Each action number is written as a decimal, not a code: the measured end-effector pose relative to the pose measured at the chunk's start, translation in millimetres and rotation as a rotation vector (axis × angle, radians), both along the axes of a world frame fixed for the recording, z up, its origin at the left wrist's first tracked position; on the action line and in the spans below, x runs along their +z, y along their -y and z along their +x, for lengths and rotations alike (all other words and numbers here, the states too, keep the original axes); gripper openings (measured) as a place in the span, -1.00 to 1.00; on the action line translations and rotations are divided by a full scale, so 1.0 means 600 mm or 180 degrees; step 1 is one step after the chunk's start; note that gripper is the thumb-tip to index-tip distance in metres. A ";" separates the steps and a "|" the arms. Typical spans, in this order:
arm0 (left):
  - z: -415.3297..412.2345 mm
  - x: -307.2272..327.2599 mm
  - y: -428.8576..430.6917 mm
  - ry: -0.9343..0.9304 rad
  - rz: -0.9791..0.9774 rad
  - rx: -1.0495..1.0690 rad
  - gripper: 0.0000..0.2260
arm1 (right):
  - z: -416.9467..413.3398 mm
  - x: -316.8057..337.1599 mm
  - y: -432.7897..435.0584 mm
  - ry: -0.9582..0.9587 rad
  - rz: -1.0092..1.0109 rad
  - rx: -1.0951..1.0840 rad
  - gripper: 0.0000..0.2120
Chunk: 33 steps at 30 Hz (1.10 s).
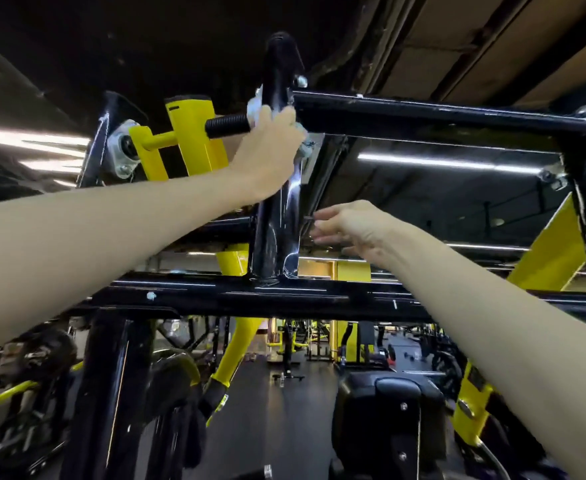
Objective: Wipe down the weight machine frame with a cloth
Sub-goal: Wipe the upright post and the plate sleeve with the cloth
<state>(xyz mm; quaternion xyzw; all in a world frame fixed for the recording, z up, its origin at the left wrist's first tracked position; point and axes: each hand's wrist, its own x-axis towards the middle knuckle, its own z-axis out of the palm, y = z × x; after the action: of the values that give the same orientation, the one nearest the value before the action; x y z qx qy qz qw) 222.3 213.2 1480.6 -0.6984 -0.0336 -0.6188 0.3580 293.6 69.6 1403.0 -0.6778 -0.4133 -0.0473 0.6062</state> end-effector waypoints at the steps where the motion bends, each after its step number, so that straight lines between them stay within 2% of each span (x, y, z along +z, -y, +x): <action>1: -0.009 -0.009 -0.006 -0.0181 0.0144 -0.0071 -0.68 | 0.007 -0.008 0.001 0.0039 -0.0075 -0.0017 -0.74; 4: -0.032 -0.048 -0.034 -0.0679 0.0701 -0.0376 -0.63 | 0.022 -0.019 0.001 0.0147 0.0041 -0.0041 -0.80; 6: -0.037 -0.073 -0.037 -0.1155 0.0619 -0.0549 -0.67 | 0.025 -0.020 -0.002 -0.0012 0.0393 0.0011 -0.81; 9: -0.037 -0.115 -0.018 -0.1745 0.0405 -0.0126 -0.68 | 0.005 -0.026 -0.006 -0.0250 0.0698 -0.0006 -0.76; 12: -0.039 -0.142 0.003 -0.2067 0.0256 0.0418 -0.65 | -0.024 -0.025 -0.004 -0.0117 0.0444 -0.0200 -0.75; 14: -0.044 -0.152 0.012 -0.2257 0.0147 0.0383 -0.66 | -0.043 -0.025 0.000 -0.0014 0.0283 -0.0195 -0.74; 15: -0.054 -0.154 0.018 -0.2404 -0.0197 0.0077 -0.69 | -0.049 -0.026 0.003 0.0038 0.0263 -0.0167 -0.74; 17: -0.092 -0.146 0.021 -0.2403 -0.1417 -0.1036 -0.75 | -0.064 -0.030 0.012 0.0153 0.0238 -0.0198 -0.76; 20: -0.179 -0.128 -0.017 -0.1571 -0.3154 -0.2839 -0.77 | -0.093 -0.032 0.014 0.0241 0.0247 -0.0156 -0.82; 22: -0.234 -0.133 -0.057 -0.1521 -0.3952 -0.3568 -0.79 | -0.122 -0.034 0.002 0.0016 0.0286 0.0136 -0.82; 25: -0.294 -0.167 -0.101 -0.1737 -0.4458 -0.3629 -0.82 | -0.179 -0.040 -0.049 -0.0609 0.0422 0.0950 -0.79; 27: -0.332 -0.186 -0.129 -0.1752 -0.4624 -0.3740 -0.78 | -0.226 -0.048 -0.099 -0.0770 0.0351 0.1304 -0.72; 29: -0.369 -0.202 -0.157 -0.1598 -0.4742 -0.3903 -0.75 | -0.278 -0.060 -0.156 -0.0720 0.0148 0.1391 -0.67; 32: -0.418 -0.228 -0.189 -0.1493 -0.4871 -0.3937 -0.80 | -0.353 -0.082 -0.232 -0.0540 0.0204 0.1138 -0.86; 33: -0.431 -0.237 -0.196 -0.1448 -0.4950 -0.3910 -0.83 | -0.371 -0.089 -0.252 -0.0536 0.0291 0.0963 -0.85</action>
<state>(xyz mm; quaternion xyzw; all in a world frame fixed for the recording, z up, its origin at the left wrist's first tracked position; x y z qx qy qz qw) -36.5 330.8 1338.5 -0.7353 0.0067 -0.3549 -0.5773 71.1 220.6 1349.8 -0.5812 -0.4558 0.0828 0.6691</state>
